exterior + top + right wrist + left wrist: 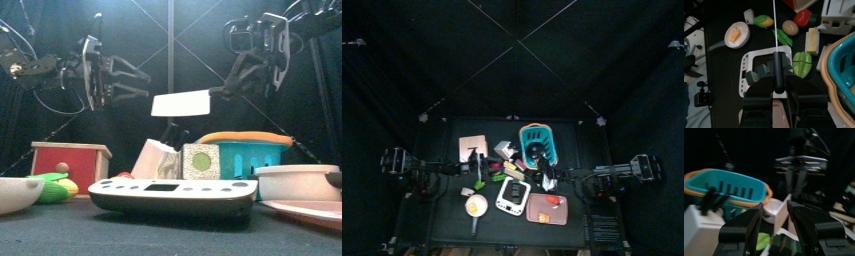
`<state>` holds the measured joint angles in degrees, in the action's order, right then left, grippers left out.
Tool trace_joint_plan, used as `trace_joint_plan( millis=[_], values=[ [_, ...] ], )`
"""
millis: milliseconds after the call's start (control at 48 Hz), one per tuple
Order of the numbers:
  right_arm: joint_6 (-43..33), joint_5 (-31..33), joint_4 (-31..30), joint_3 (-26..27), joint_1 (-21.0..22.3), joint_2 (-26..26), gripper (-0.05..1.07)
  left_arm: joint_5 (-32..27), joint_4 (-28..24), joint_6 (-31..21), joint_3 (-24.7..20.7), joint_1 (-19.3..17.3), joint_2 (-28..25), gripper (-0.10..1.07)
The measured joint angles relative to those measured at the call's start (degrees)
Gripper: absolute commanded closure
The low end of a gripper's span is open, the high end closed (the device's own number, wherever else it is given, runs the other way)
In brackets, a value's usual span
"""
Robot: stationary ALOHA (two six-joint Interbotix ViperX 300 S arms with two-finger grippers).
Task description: Place cleaver into holder
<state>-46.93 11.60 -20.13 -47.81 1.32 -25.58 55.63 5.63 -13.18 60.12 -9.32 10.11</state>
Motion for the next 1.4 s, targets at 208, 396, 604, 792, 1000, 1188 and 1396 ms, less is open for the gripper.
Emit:
trace_joint_plan(
  millis=[208,396,604,792,1000,1188,1396],
  values=[
    [-0.09,9.14,-0.35,5.63,1.14,0.00,0.56,-1.41,9.67,-0.09,-0.70,-6.77,-2.46,0.16],
    [-0.09,14.77,-0.26,9.49,3.78,0.62,0.56,-6.06,15.21,-0.18,-4.57,-10.46,-8.53,0.16],
    [0.18,16.87,-0.35,11.43,5.45,1.41,0.56,-11.87,15.64,-0.09,-8.17,-11.78,-12.04,0.16],
    [0.26,18.19,-0.35,11.95,5.89,2.81,0.57,-17.58,15.12,0.18,-9.76,-11.87,-12.30,0.16],
    [0.26,20.48,-0.26,12.66,6.06,4.83,0.57,-21.97,12.83,0.18,-10.72,-11.78,-12.39,0.16],
    [0.35,21.45,-0.18,13.89,6.06,6.15,0.57,-22.68,12.13,0.18,-10.90,-11.78,-12.39,0.16],
    [0.35,22.68,-0.09,14.15,5.98,7.82,0.57,-22.76,12.04,0.18,-10.90,-11.78,-12.48,0.16]
  ],
)
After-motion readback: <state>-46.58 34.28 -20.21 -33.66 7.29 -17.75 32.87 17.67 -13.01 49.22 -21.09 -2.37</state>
